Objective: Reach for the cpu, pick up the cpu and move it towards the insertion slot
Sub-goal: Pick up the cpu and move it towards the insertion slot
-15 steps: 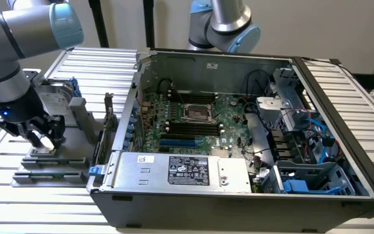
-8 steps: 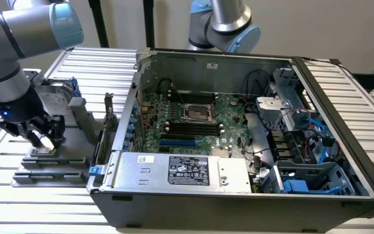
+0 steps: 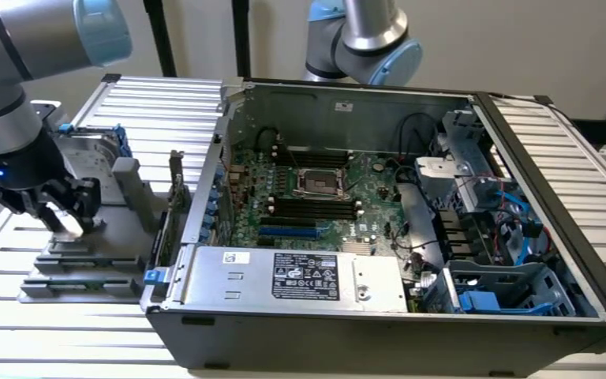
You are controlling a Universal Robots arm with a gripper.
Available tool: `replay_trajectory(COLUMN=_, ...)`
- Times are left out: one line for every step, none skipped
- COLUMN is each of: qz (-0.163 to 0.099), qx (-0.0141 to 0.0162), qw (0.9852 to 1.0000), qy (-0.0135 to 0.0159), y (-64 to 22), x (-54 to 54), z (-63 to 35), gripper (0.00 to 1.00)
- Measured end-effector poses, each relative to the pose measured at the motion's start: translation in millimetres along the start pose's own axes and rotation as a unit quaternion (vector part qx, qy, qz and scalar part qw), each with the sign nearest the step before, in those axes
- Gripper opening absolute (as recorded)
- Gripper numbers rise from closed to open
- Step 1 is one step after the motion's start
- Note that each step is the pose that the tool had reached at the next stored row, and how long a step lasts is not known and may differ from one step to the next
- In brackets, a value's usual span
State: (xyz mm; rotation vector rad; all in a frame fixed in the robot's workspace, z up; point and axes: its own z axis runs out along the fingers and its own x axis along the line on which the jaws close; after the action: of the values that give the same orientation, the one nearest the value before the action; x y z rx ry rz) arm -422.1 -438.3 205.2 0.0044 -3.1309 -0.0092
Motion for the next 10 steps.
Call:
replay_trajectory(qz=0.0, qx=0.0, qw=1.0, qy=0.0, y=0.0, x=0.0, z=-4.5, gripper=0.55)
replay_trajectory(qz=0.0, qx=0.0, qw=1.0, qy=0.0001, y=0.1, x=-0.1, z=-9.2, gripper=0.55)
replay_trajectory(qz=0.0, qx=0.0, qw=1.0, qy=0.0002, y=0.1, x=-0.2, z=-13.6, gripper=0.55)
replay_trajectory(qz=0.0, qx=0.0, qw=1.0, qy=0.0003, y=0.1, x=-0.4, z=-18.1, gripper=0.55)
replay_trajectory(qz=0.0, qx=0.0, qw=1.0, qy=0.0005, y=0.1, x=-0.6, z=-22.6, gripper=0.55)
replay_trajectory(qz=0.0, qx=0.0, qw=1.0, qy=0.0007, y=0.1, x=-0.7, z=-27.1, gripper=0.55)
replay_trajectory(qz=0.0, qx=0.0, qw=1.0, qy=0.0008, y=0.2, x=-0.9, z=-31.5, gripper=0.55)
replay_trajectory(qz=0.0, qx=0.0, qw=1.0, qy=0.0009, y=0.2, x=-0.8, z=-36.5, gripper=0.55)
replay_trajectory(qz=0.0, qx=0.0, qw=1.0, qy=0.0008, y=0.3, x=-0.8, z=-40.9, gripper=0.55)
replay_trajectory(qz=0.0, qx=-0.0001, qw=1.0, qy=0.0008, y=0.4, x=-0.8, z=-45.4, gripper=0.55)
